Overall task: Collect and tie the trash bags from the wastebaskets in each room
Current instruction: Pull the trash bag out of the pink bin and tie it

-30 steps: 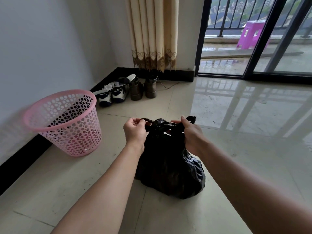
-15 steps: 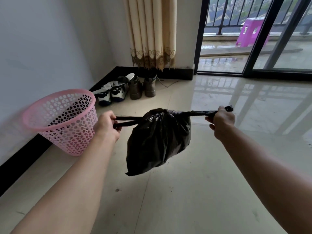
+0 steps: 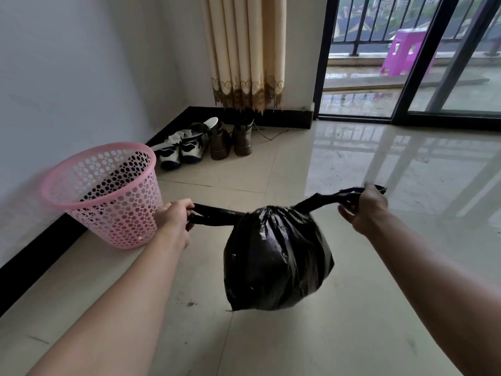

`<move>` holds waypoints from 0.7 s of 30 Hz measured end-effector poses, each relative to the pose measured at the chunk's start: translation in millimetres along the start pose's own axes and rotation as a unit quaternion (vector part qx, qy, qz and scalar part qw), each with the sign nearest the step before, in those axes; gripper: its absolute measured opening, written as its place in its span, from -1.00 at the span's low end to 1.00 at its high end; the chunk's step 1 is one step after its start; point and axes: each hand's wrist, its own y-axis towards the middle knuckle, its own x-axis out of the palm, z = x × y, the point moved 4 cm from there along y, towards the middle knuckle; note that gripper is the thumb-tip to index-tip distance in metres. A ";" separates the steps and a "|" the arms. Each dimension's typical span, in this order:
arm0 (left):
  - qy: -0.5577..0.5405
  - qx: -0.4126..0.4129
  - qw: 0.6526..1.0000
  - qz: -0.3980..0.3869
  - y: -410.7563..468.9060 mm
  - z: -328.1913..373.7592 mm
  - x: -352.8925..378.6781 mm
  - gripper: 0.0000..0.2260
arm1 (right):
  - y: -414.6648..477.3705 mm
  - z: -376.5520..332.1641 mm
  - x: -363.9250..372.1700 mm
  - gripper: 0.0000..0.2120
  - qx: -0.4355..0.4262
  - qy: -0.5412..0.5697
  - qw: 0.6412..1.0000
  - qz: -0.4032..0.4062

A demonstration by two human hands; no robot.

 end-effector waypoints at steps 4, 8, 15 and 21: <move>0.026 -0.003 0.998 -0.056 -7.8 -23.4 8.1 -0.79 | -15.0 36.3 17.1 -0.53 0.032 -0.173 0.969 -0.171; 0.066 -0.003 0.995 -0.069 -12.0 -40.7 8.6 -0.78 | -27.6 74.4 18.0 -0.23 -0.040 -0.439 0.861 -0.253; 0.298 -0.119 0.945 -0.067 -7.9 -77.8 -20.6 -0.56 | -34.9 90.9 -0.1 -0.38 -0.002 -0.606 0.742 -0.285; 0.411 -0.231 0.864 -0.174 -29.2 -88.9 -22.9 -0.49 | -33.4 74.4 -2.1 -0.24 0.150 -0.669 0.675 -0.271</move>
